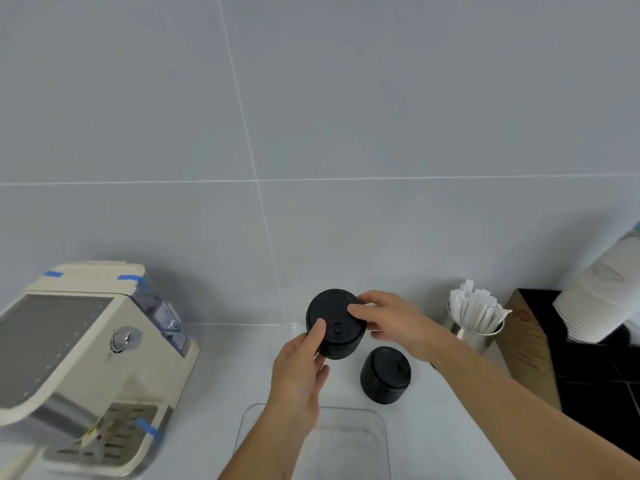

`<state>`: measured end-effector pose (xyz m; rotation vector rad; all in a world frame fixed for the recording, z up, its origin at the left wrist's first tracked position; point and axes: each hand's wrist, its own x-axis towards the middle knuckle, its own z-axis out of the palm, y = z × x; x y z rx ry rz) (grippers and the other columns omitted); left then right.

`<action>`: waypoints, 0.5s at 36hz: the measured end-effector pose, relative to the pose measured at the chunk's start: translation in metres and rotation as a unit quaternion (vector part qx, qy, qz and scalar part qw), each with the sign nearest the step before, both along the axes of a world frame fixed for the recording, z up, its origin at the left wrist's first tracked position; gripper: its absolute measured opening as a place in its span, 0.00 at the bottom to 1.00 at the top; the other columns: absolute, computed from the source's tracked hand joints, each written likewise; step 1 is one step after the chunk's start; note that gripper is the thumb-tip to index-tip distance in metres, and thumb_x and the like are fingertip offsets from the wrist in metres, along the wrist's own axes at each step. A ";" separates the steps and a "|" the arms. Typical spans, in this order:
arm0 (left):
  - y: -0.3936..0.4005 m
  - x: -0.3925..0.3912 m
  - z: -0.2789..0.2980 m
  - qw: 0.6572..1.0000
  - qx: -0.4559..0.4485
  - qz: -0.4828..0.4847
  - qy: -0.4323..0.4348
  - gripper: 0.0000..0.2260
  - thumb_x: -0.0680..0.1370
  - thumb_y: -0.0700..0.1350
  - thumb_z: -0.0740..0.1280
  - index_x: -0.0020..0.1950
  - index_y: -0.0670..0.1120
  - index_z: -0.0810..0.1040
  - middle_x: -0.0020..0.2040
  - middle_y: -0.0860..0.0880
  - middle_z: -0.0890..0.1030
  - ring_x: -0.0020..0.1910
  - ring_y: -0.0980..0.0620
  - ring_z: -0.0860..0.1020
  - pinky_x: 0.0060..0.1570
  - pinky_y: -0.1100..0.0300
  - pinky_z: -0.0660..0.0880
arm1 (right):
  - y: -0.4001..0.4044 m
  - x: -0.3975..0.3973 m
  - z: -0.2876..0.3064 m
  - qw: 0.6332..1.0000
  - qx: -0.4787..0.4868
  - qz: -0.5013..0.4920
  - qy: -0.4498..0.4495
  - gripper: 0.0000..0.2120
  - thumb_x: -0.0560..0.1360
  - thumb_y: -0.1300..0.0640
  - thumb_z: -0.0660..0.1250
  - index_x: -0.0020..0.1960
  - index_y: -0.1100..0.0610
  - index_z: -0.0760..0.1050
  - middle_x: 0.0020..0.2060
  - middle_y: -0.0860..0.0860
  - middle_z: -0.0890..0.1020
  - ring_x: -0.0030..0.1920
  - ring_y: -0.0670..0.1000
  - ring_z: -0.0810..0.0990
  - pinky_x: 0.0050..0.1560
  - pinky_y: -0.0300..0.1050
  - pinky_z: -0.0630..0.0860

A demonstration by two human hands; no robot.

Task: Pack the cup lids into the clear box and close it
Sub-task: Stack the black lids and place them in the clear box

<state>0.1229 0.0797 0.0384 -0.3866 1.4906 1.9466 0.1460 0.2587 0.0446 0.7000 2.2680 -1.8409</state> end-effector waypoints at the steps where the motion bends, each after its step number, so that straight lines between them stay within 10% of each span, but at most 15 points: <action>1: -0.005 0.003 0.004 1.000 0.007 0.007 0.003 0.16 0.74 0.52 0.73 0.58 0.45 0.79 0.57 0.46 0.82 0.61 0.48 0.77 0.69 0.49 0.70 | -0.005 0.003 0.004 1.000 -0.004 -0.002 0.008 0.23 0.65 0.38 0.71 0.56 0.47 0.79 0.57 0.51 0.82 0.59 0.53 0.80 0.62 0.50 0.76; 8: -0.036 0.026 0.027 0.998 0.025 0.031 0.046 0.19 0.74 0.50 0.73 0.60 0.41 0.78 0.53 0.47 0.85 0.55 0.52 0.81 0.67 0.52 0.73 | -0.040 0.027 0.027 0.997 -0.049 -0.011 0.055 0.20 0.68 0.42 0.73 0.56 0.51 0.79 0.53 0.55 0.85 0.48 0.53 0.82 0.59 0.51 0.77; 18: -0.086 0.060 0.031 0.996 0.007 0.005 0.092 0.25 0.71 0.54 0.75 0.64 0.46 0.75 0.59 0.48 0.81 0.60 0.49 0.78 0.55 0.52 0.78 | -0.084 0.069 0.034 0.992 -0.074 -0.021 0.098 0.14 0.74 0.49 0.71 0.56 0.54 0.79 0.52 0.53 0.86 0.57 0.55 0.83 0.64 0.52 0.76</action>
